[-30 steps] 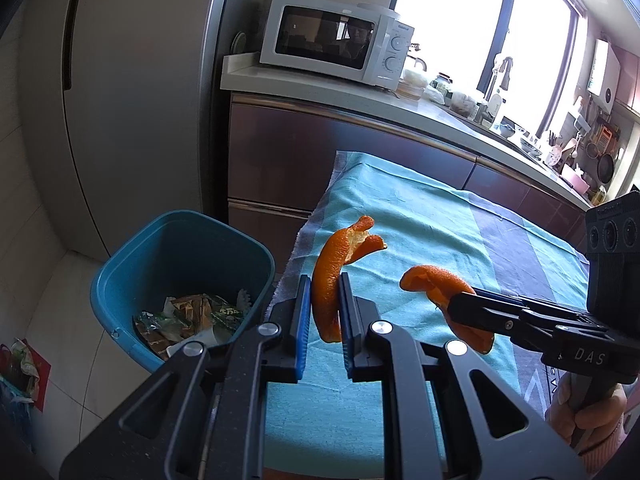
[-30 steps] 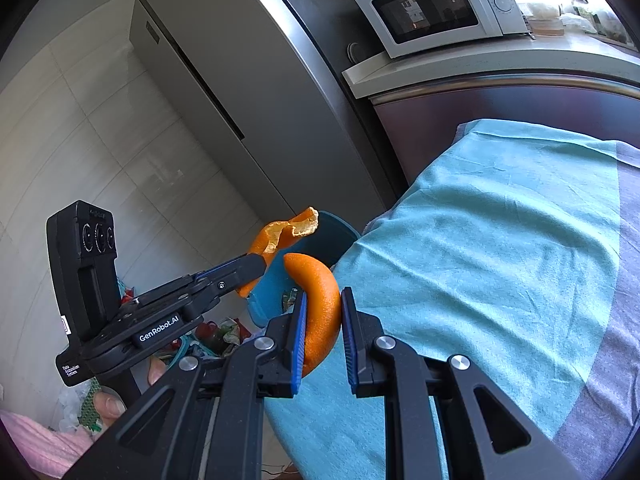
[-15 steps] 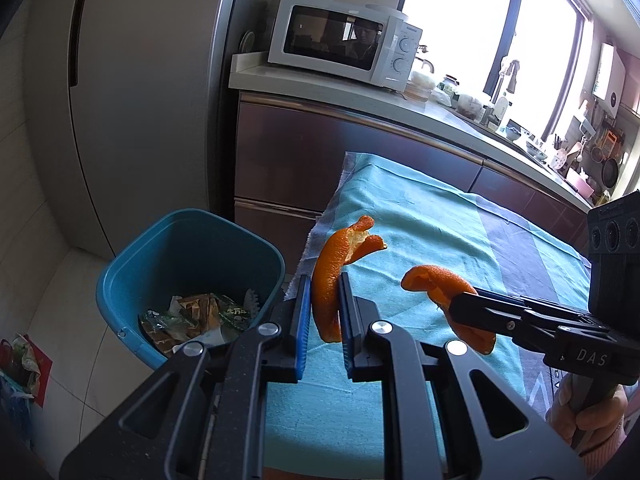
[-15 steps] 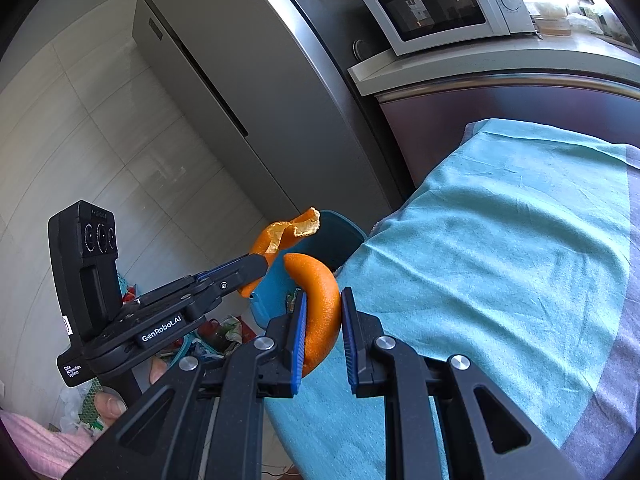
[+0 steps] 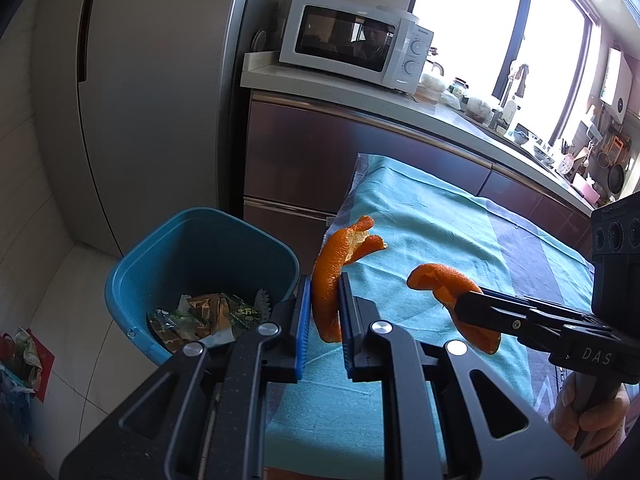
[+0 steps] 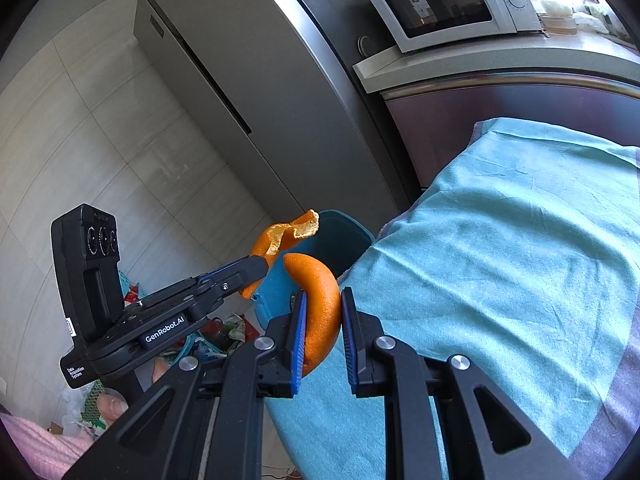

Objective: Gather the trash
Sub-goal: 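Carry both held orange peels toward the teal bin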

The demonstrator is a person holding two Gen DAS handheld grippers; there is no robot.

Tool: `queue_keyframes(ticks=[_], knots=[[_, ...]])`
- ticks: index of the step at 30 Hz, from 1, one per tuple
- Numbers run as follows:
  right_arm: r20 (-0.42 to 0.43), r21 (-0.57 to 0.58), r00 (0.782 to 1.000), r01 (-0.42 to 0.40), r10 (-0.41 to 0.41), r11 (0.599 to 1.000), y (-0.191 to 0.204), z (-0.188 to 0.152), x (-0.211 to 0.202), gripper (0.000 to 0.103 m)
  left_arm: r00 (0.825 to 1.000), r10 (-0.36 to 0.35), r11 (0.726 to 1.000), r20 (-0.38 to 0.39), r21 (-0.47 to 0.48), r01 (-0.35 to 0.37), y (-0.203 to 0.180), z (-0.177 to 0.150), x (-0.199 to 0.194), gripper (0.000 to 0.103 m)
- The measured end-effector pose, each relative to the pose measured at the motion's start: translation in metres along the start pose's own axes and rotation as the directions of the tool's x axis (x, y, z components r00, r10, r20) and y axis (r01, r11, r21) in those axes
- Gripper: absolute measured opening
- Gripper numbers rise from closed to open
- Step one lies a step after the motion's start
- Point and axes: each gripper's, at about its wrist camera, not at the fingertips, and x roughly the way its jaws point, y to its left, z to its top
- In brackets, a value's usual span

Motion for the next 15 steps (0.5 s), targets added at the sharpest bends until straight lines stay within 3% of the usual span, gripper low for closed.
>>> queue_keyframes(ticks=[15], knots=[[-0.019,-0.019,1.0,-0.015,0.015,1.0,0.005,0.006,0.012,0.015,1.0,0.017,1.0,0.001,-0.022,-0.017,0.01,-0.002,-0.002,0.014]])
